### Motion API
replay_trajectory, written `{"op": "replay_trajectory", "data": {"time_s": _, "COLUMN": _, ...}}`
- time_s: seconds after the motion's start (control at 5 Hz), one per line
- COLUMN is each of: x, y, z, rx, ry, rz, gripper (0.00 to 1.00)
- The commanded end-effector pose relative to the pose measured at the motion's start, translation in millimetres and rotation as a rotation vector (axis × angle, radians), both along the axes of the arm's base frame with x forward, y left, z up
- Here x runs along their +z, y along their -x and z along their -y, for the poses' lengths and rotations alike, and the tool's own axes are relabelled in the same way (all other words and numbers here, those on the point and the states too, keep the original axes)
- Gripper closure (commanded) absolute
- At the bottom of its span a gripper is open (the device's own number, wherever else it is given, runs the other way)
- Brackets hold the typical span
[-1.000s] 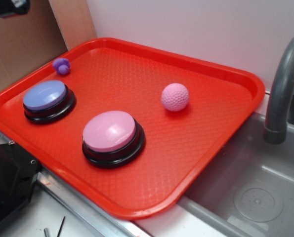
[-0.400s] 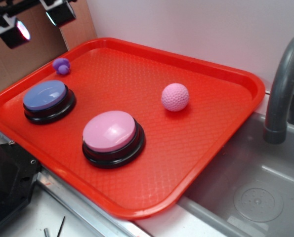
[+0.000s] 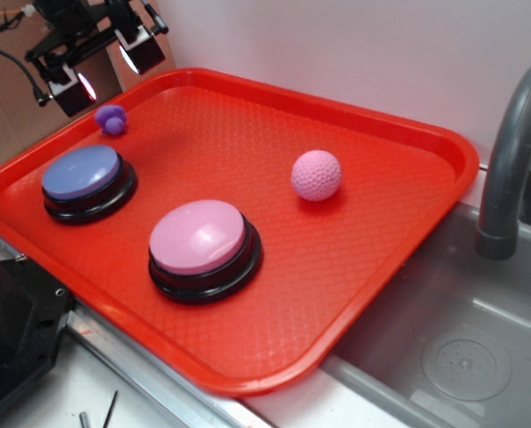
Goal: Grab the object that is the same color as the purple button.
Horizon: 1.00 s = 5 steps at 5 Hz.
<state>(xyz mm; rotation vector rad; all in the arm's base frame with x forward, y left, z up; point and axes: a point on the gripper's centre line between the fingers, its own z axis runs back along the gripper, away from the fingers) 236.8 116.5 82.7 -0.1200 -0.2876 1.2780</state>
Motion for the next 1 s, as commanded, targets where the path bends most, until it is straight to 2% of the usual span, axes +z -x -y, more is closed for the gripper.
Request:
{"op": "replay_trajectory", "data": {"time_s": 0.0, "x": -6.5, "y": -6.1, "z": -56.0, "rx": 0.153, "ry": -0.077, "rz": -0.015, "gripper": 0.0}}
{"op": "replay_trajectory", "data": {"time_s": 0.2, "x": -18.3, "y": -5.2, "z": -72.3, "rx": 0.223, "ry": -0.086, "rz": -0.049, "gripper": 0.0}}
{"op": "replay_trajectory", "data": {"time_s": 0.4, "x": -34.7, "y": -14.5, "z": -77.9, "rx": 0.205, "ry": -0.048, "rz": -0.082, "gripper": 0.0}}
{"op": "replay_trajectory", "data": {"time_s": 0.6, "x": -46.2, "y": -16.5, "z": -70.7, "rx": 0.187, "ry": 0.0, "rz": -0.086, "gripper": 0.0}}
{"op": "replay_trajectory", "data": {"time_s": 0.8, "x": -51.3, "y": -12.8, "z": -70.1, "rx": 0.195, "ry": 0.042, "rz": -0.05, "gripper": 0.21}}
